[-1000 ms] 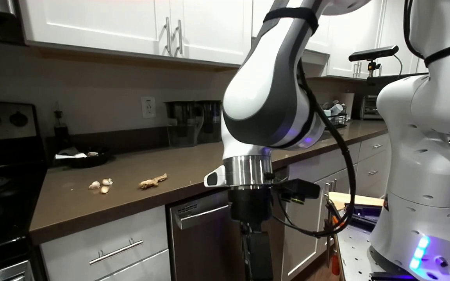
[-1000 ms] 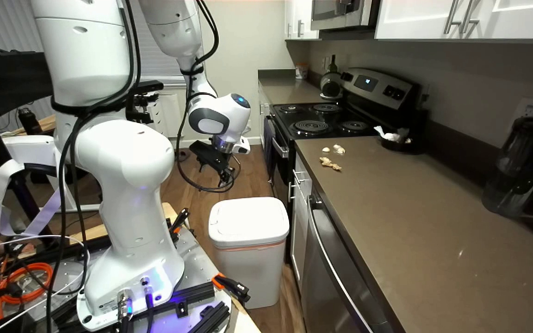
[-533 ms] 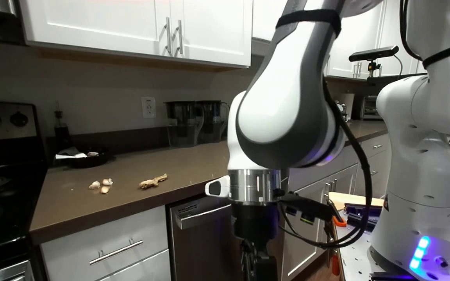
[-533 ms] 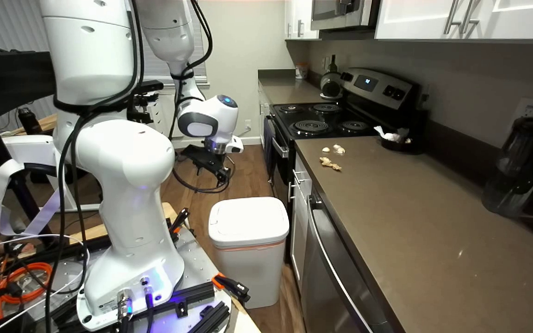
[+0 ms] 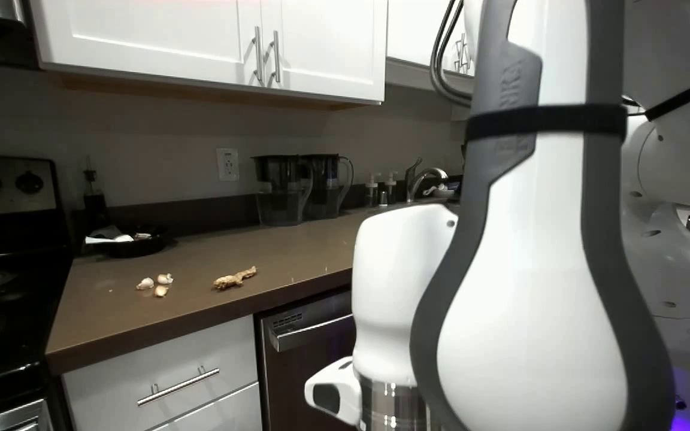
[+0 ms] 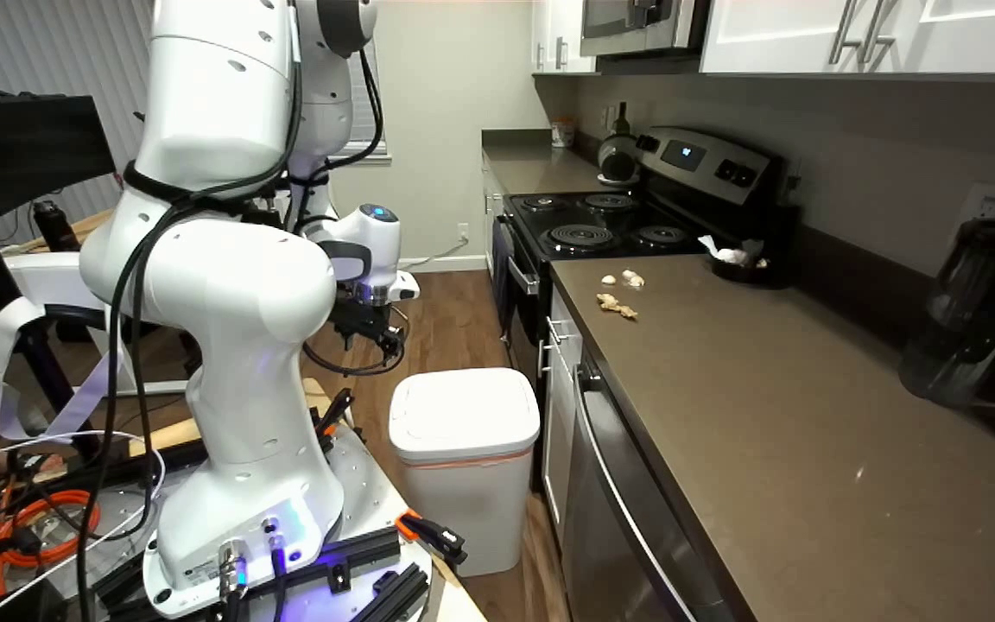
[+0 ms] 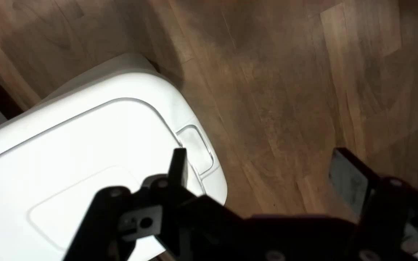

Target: Open the refuse bin

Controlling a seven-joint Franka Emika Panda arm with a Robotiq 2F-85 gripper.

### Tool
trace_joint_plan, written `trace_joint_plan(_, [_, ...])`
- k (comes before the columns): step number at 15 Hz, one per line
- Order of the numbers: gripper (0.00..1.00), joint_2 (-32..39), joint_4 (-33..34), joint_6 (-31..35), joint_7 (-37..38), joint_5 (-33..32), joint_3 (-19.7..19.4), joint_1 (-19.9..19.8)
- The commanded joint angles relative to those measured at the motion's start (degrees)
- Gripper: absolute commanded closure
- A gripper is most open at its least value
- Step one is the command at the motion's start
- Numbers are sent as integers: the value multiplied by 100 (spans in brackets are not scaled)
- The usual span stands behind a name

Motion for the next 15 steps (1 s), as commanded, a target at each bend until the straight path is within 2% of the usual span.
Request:
trace_joint_plan(1, [0,1145,869,-196,80,-591,-447,277])
trace_joint_plan(3, [0,1583,1337,-641,164,-1044,-836,469])
trace_joint_plan(4, [0,1839,1515,-714,686,-1878,-738,151])
trace_joint_plan(5, [0,2004,1722,-882,926,-2283,-851,140])
trace_joint_plan(8, [0,2554,2408,-1089,2058,-3816,-808,-321])
trace_joint_plan(11, [0,2824,2795,-1143,2712,-4613,-679,-639])
trace_joint_plan(13, [1,2916,2848,-1015,2926,-4862,-486,-832])
trace_joint_plan(14, [19,2966,2873,-982,3002,-4959,-414,-880])
trace_joint_plan(15, [26,2998,2866,-920,3061,-5029,-336,-913])
